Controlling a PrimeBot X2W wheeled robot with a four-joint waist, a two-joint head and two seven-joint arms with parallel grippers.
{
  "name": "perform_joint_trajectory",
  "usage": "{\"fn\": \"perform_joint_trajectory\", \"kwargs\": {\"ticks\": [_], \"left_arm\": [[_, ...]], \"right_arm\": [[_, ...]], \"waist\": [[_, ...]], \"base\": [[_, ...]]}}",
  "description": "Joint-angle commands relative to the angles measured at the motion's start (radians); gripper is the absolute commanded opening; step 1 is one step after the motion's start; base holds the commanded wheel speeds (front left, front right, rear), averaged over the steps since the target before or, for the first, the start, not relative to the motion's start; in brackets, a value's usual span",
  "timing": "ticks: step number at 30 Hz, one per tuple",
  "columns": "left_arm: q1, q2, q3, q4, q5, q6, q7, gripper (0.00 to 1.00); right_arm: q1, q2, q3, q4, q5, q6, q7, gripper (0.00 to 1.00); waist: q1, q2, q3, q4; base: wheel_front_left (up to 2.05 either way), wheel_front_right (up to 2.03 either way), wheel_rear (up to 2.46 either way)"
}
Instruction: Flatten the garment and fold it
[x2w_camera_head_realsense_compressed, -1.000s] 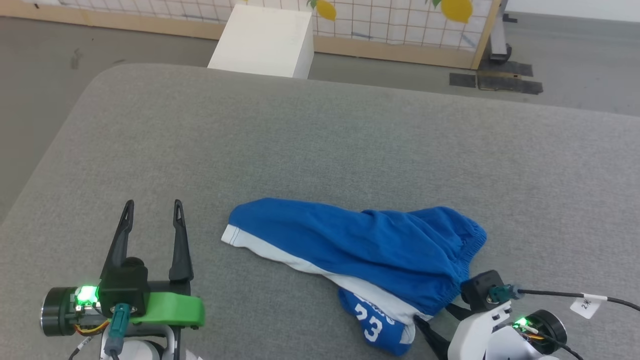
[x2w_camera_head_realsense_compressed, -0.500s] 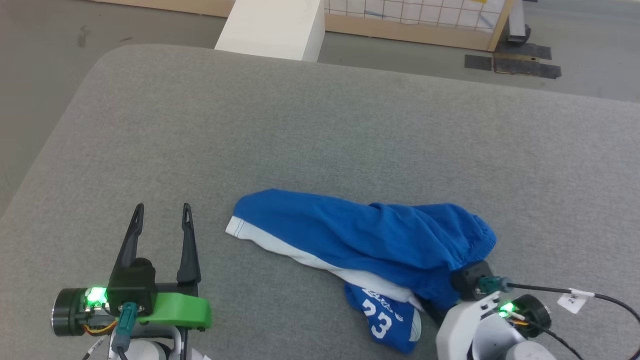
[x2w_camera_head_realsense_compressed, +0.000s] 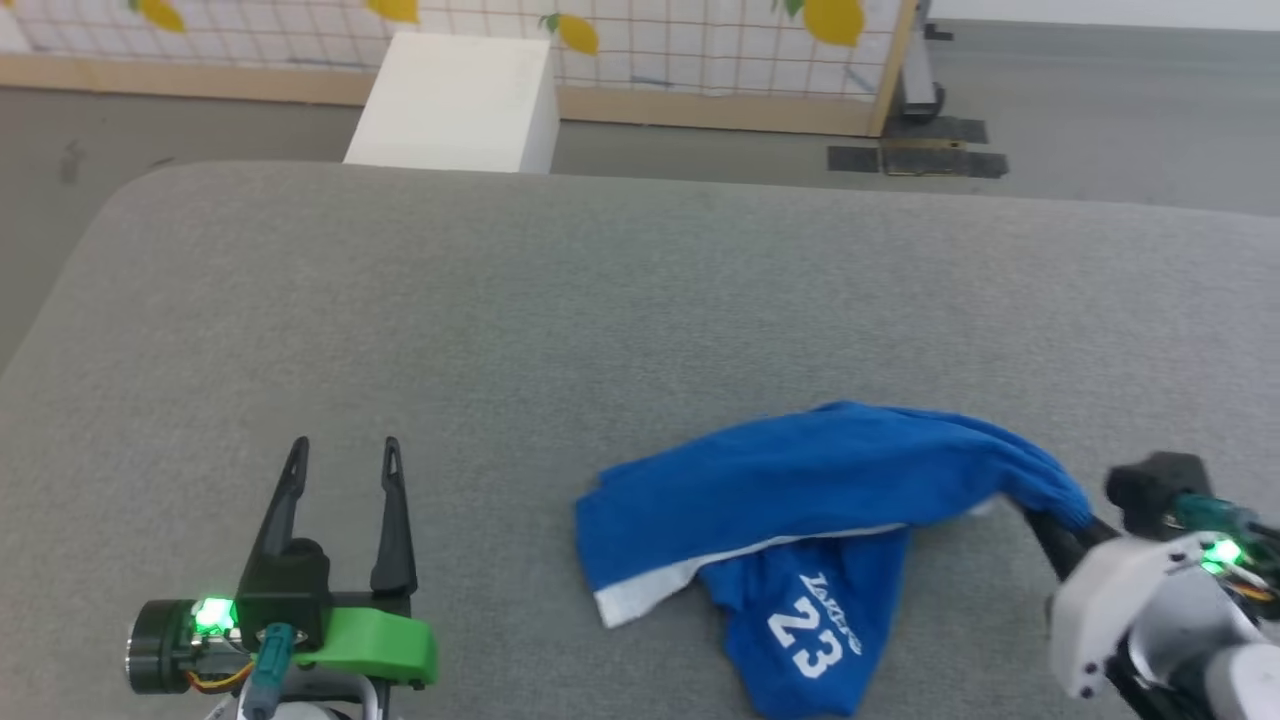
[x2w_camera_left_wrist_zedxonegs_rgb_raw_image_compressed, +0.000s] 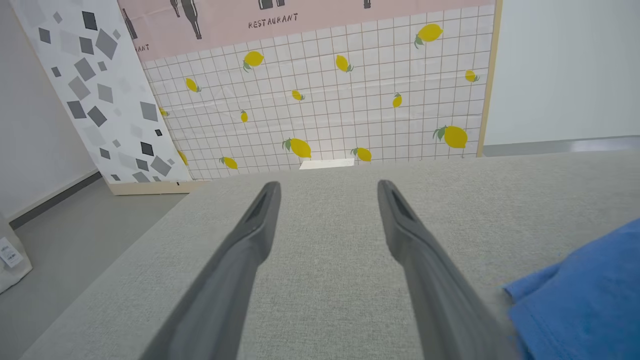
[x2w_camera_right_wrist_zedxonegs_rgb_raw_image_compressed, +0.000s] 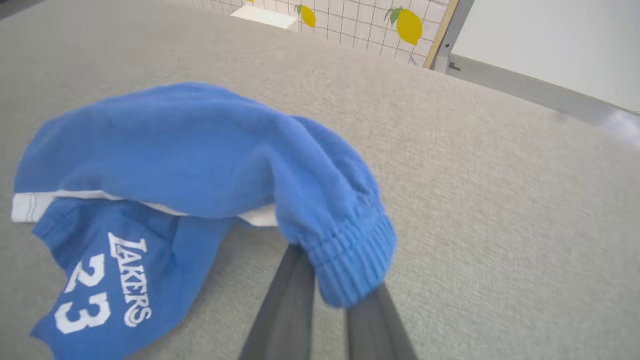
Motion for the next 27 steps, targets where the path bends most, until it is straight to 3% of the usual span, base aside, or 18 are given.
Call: {"fn": "perform_joint_trajectory", "kwargs": {"ticks": [1, 7, 14, 15, 16, 19, 21, 27], "left_arm": [[0.011, -0.011, -0.005, 0.003, 0.008, -0.008, -0.004, 1.0], [0.007, -0.025, -0.027, 0.014, 0.019, -0.024, -0.004, 1.0], [0.009, -0.032, -0.054, 0.031, 0.028, -0.043, -0.004, 1.0], [0.008, -0.033, -0.06, 0.035, 0.03, -0.047, -0.004, 1.0], [0.008, -0.033, -0.064, 0.038, 0.031, -0.049, -0.004, 1.0], [0.012, -0.031, -0.083, 0.047, 0.041, -0.057, -0.004, 1.0], [0.015, -0.026, -0.114, 0.042, 0.05, -0.069, -0.004, 1.0], [-0.007, -0.017, -0.184, 0.003, 0.077, -0.09, -0.004, 1.0]], "right_arm": [[0.029, -0.003, -0.022, 0.013, 0.02, -0.002, 0.008, 0.0], [0.097, -0.022, -0.101, 0.14, 0.04, -0.002, 0.043, 0.0], [0.101, -0.002, -0.072, 0.269, 0.074, -0.002, 0.006, 0.0], [0.096, 0.003, -0.067, 0.279, 0.074, -0.002, -0.013, 0.43], [0.091, 0.005, -0.067, 0.286, 0.07, -0.002, -0.032, 1.0], [0.085, 0.011, -0.086, 0.293, 0.02, -0.002, -0.129, 1.0], [0.127, 0.053, -0.166, 0.22, -0.051, -0.002, -0.23, 1.0], [0.2, 0.146, -0.277, 0.028, -0.181, -0.002, -0.267, 1.0]], "waist": [[0.0, 0.0, -0.013, -0.026], [0.0, 0.0, -0.009, -0.032], [0.0, 0.0, -0.011, -0.028], [0.0, 0.0, -0.014, -0.028], [0.0, 0.0, -0.018, -0.028], [0.0, 0.0, -0.039, -0.028], [0.0, 0.0, -0.069, -0.024], [0.0, 0.0, -0.092, -0.036]], "base": [[0.0, 0.0, 0.0], [0.0, 0.0, 0.0], [0.0, 0.0, 0.0], [0.0, 0.0, 0.0], [0.0, 0.0, 0.0], [0.0, 0.0, 0.0], [0.0, 0.0, 0.0], [0.0, 0.0, 0.0]]}}
